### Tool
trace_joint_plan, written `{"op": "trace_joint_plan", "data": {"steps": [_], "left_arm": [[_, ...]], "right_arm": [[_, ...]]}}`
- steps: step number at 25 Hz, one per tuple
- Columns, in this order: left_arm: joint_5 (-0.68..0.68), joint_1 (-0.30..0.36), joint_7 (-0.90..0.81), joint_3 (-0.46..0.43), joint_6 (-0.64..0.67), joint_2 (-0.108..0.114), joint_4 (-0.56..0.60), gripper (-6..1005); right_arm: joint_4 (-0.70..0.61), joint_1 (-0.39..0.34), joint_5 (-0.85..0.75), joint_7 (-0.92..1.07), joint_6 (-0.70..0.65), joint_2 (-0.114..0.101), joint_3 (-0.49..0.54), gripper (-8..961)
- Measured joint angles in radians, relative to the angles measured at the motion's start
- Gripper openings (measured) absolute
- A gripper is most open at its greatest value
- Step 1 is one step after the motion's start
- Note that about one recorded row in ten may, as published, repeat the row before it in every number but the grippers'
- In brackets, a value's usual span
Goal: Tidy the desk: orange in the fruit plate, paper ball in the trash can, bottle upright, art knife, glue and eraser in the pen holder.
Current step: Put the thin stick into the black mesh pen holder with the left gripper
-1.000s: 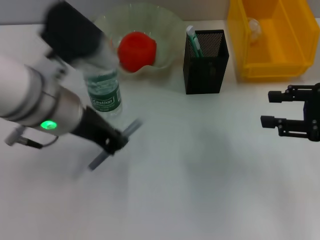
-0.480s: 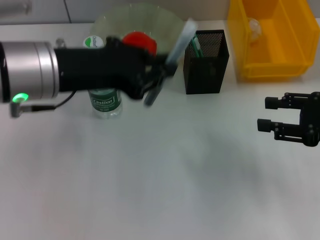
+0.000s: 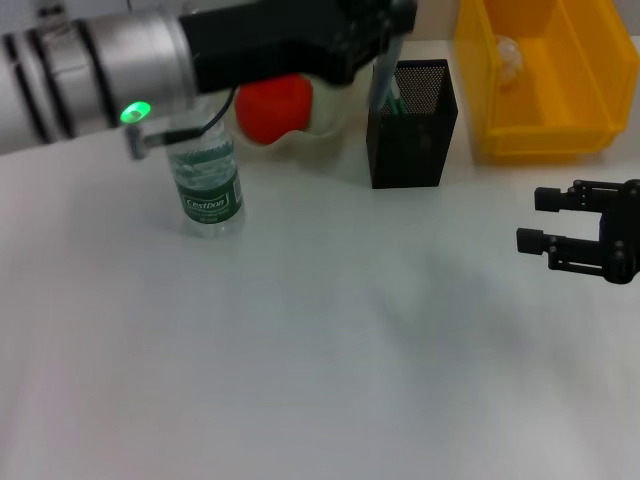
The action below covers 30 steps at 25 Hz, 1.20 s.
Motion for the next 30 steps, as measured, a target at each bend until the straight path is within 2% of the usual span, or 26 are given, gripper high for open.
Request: {"op": "trace_joint_plan", "data": {"steps": [4, 7, 9, 11, 13, 17, 18, 20, 21, 22, 30], "left_arm": [[-0.055, -0.066, 0.042, 0.052, -0.110, -0.001, -0.076, 145], [-0.063, -0.141, 0.066, 0.154, -0.286, -0.003, -0.123, 144], [-0.063, -0.141, 0.066, 0.154, -0.286, -0.003, -0.123, 144], [-0.064, -0.177, 0.077, 0.190, -0.363, -0.003, -0.162, 148], [-0.069, -0.190, 0.082, 0.198, -0.385, -0.003, -0.181, 155], [-0.069, -0.190, 0.082, 0.198, -0.385, -0.003, -0.181, 169], [-0.102, -0.220, 0.098, 0.219, -0.438, -0.003, -0.231, 173], [-0.102, -0.220, 0.098, 0.219, -0.438, -0.003, -0.231, 180], [-0.247, -0.284, 0.185, 0.274, -0.553, -0.003, -0.335, 184], [-0.276, -0.297, 0.195, 0.285, -0.573, -0.003, -0.355, 188], [-0.299, -0.316, 0.206, 0.311, -0.599, -0.004, -0.388, 217]], "right_arm": [[0.019, 0.015, -0.005, -0.005, 0.021, -0.003, -0.002, 632], [0.024, 0.022, -0.007, -0.006, 0.029, -0.004, -0.003, 632], [0.025, 0.022, -0.007, -0.007, 0.032, -0.004, -0.004, 633], [0.026, 0.024, -0.009, -0.011, 0.033, -0.004, -0.006, 633], [0.026, 0.024, -0.010, -0.015, 0.034, -0.003, -0.006, 634], [0.027, 0.027, -0.010, -0.017, 0.034, -0.003, -0.006, 634], [0.028, 0.029, -0.010, -0.018, 0.034, -0.003, -0.006, 635], [0.029, 0.034, -0.011, -0.018, 0.035, -0.003, -0.006, 635], [0.030, 0.036, -0.011, -0.018, 0.035, -0.003, -0.006, 635], [0.030, 0.039, -0.012, -0.018, 0.035, -0.004, -0.006, 635], [0.031, 0.062, -0.036, -0.018, 0.038, -0.004, -0.006, 637]]}}
